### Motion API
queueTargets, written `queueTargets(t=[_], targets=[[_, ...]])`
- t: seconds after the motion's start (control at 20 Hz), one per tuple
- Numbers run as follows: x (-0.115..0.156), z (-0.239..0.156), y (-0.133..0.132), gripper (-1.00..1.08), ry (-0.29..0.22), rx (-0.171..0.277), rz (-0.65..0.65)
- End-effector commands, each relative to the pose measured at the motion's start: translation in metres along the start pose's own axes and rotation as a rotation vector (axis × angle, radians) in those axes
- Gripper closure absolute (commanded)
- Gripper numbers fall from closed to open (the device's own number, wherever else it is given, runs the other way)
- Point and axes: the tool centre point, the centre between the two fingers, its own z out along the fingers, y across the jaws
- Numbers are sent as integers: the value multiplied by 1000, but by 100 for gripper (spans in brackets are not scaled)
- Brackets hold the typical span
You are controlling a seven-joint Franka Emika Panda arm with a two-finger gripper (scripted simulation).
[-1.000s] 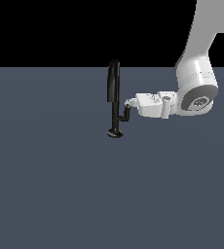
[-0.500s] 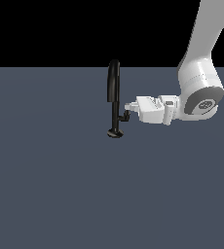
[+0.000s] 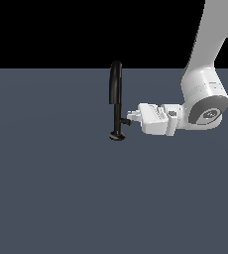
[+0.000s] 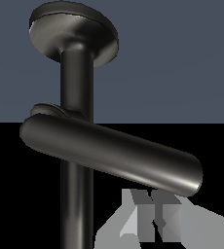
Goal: Turn on the faucet by rotating a designated handle.
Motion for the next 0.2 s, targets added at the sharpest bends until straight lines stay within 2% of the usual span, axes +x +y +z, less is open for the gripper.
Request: queueTargets(t=[0.0, 0.15], targets=[[33, 0, 15, 108, 1, 2, 34], [47, 0, 21, 108, 1, 2, 39]])
